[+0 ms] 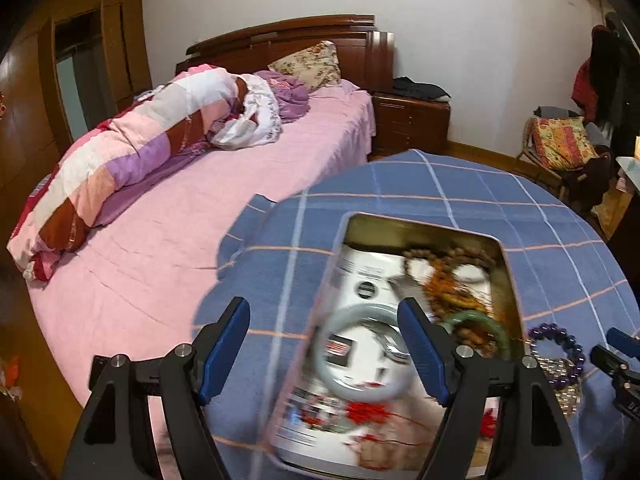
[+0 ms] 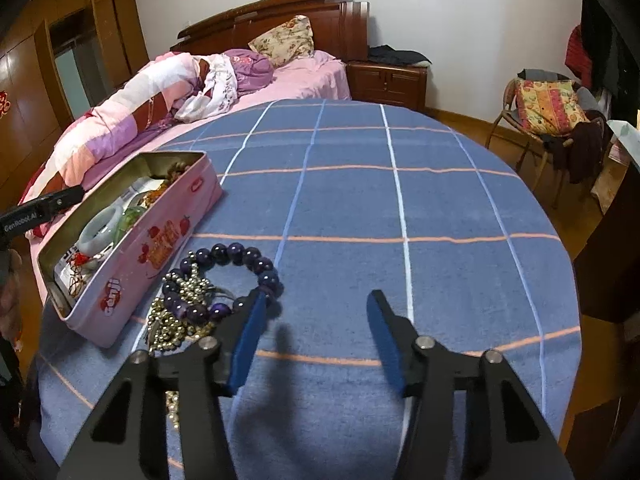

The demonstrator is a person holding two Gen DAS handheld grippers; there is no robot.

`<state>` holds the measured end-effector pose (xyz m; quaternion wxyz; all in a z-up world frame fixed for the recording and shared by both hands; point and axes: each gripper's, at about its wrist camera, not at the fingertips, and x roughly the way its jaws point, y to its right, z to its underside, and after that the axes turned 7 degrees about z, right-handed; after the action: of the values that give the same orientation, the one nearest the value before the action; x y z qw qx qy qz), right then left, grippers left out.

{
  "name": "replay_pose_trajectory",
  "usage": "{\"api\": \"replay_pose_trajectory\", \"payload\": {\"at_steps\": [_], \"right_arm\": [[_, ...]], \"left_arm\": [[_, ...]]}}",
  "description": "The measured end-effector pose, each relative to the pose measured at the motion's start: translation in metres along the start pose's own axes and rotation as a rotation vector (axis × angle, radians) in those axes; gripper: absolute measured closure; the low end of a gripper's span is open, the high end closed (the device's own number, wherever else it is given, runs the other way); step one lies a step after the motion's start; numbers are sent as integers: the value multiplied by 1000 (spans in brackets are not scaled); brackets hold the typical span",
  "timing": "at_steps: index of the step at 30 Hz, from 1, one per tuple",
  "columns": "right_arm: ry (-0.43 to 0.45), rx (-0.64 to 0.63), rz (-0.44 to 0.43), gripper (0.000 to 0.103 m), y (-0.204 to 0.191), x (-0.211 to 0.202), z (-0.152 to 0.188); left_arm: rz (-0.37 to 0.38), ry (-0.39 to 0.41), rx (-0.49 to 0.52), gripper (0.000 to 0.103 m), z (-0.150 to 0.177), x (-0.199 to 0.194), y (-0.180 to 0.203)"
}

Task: Organize jewelry
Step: 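Grasp the purple bead bracelet with the right tool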

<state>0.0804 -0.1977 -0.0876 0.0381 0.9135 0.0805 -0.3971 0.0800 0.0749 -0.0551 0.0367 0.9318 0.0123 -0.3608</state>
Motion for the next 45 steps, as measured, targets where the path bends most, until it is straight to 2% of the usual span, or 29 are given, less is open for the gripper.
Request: {"api": "replay_pose_trajectory", "payload": {"at_steps": [3, 6, 12, 17, 23, 25, 29, 33, 36, 45], "right_arm": [[-7, -9, -2, 51, -2, 0, 1], [-13, 3, -5, 51, 0, 4, 0], [-23, 6, -28, 51, -8, 11, -12], [-58, -14, -14, 53, -18, 24, -17], [-100, -18, 3, 57, -18, 34, -17], [-106, -27, 6, 61, -19, 34, -18], [-114, -58, 29, 86, -21, 34, -19], [-108, -57, 56, 87, -14, 33, -18], [-87, 2, 70, 87, -1, 28, -17], [18, 110, 13, 87, 16, -5, -11]], "left_arm": [[23, -13, -3, 27, 4, 4, 9], [10, -23, 16, 27, 9, 10, 12], [-12, -36, -25, 27, 8, 22, -6], [-9, -40, -34, 27, 9, 27, -13], [-24, -41, -11, 27, 3, 37, -14], [-42, -46, -5, 27, -2, 45, -16], [-56, -44, -14, 27, -9, 46, -21], [-18, 15, 4, 27, -7, 16, -9], [26, 44, 43, 27, -4, -6, 11], [193, 28, 224, 27, 17, -33, 92]]}}
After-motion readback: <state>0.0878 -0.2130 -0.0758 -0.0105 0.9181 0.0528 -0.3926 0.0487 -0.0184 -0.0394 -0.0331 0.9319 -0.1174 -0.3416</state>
